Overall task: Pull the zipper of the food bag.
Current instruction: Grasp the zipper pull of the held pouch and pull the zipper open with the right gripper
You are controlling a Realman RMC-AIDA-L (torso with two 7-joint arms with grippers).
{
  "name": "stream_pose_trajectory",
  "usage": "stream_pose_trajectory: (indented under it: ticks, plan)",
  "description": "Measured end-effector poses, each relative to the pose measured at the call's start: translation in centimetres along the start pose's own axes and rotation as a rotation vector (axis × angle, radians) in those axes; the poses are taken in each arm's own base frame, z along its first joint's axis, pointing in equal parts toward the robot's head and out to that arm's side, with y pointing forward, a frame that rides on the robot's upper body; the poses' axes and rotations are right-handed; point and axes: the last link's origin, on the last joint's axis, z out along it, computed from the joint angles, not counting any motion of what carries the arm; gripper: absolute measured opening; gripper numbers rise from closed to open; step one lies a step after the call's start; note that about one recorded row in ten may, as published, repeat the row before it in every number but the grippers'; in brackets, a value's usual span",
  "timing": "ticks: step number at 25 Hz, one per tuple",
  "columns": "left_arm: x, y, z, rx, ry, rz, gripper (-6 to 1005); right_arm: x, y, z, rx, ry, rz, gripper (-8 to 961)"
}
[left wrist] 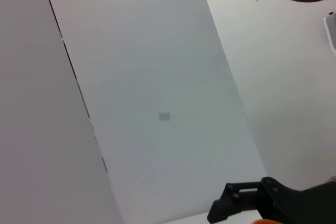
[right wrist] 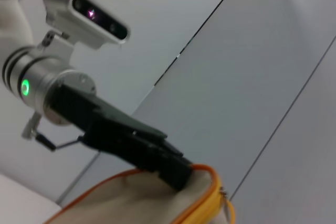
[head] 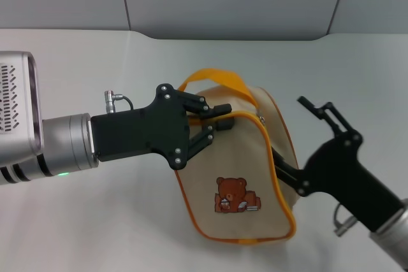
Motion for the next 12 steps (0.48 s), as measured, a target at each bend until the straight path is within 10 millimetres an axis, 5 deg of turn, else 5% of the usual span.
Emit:
stream_pose_trajectory:
  ticks: [12]
  plan:
    - [0.11, -0.39, -0.30, 0.037, 0.008, 0.010, 95, -0.89, 0.86, 0.81, 0.044, -0.002, -0.061, 803]
